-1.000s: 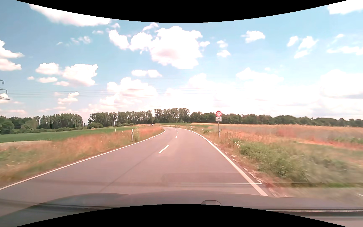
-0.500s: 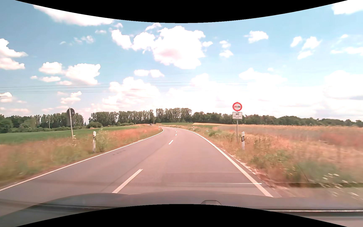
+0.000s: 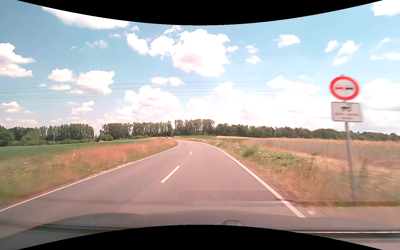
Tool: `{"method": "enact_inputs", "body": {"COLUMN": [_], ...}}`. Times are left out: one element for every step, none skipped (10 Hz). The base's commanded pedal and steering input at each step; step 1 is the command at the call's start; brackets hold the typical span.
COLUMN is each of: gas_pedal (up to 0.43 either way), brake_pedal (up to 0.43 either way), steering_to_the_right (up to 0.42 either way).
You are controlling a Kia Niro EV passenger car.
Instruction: Follow the waypoints while adhering to traffic rules and regulations
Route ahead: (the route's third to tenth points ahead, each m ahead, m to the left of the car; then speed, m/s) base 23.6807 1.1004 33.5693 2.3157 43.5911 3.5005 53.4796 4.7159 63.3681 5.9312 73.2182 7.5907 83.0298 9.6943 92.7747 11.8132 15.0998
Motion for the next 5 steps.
{"method": "enact_inputs", "body": {"gas_pedal": [0.008, 0.008, 0.008, 0.008, 0.008], "brake_pedal": [0.000, 0.000, 0.000, 0.000, 0.000], "steering_to_the_right": [-0.015, -0.015, -0.016, -0.016, -0.016]}}
